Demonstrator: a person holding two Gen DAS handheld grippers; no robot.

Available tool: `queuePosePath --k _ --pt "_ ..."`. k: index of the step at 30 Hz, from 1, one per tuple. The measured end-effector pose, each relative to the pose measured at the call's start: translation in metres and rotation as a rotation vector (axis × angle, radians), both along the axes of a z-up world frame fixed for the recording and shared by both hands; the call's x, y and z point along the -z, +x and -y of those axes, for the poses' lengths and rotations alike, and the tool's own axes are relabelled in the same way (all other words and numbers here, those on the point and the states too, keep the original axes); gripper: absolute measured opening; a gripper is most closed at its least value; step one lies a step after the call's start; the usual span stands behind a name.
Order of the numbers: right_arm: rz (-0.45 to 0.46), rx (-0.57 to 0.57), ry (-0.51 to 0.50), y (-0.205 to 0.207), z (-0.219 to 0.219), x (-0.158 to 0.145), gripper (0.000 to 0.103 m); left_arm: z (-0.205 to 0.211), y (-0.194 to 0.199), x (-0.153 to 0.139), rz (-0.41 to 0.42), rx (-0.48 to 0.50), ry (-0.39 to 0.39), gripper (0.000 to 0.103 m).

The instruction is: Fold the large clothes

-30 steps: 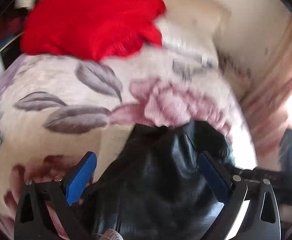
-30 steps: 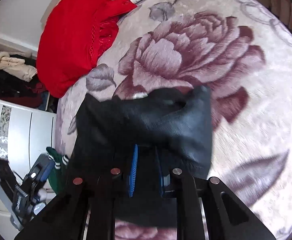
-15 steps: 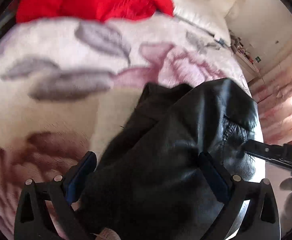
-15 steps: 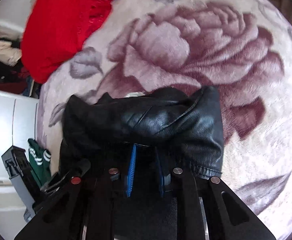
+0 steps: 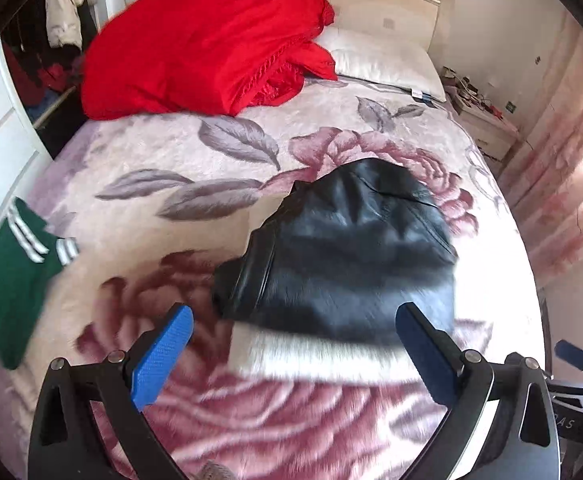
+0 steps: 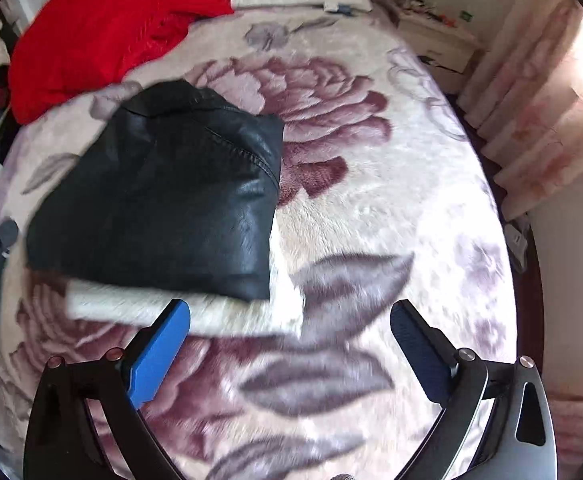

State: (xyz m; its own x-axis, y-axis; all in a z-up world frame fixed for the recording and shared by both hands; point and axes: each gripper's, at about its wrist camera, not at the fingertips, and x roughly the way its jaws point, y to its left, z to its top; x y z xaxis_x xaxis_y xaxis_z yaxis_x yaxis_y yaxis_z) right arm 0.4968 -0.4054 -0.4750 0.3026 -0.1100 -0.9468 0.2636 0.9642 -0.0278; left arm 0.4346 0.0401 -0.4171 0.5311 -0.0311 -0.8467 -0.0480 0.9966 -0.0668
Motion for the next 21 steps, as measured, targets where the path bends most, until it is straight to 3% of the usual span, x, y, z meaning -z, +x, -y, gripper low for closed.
queuePosePath --k 11,17,21 --pt "0.185 0.02 -0.093 -0.141 -0.007 -0.184 0.102 0.018 -0.13 -0.158 0.137 0.013 0.008 0.103" --pt "0.264 -0.007 -0.133 -0.219 -0.019 -0.276 0.102 0.025 -0.2 -0.219 0.185 0.016 0.014 0.103" --pt "0.308 -0.031 -0.14 -0.259 -0.027 -0.318 0.102 0.027 -0.239 -0.249 0.225 0.001 0.027 0.103"
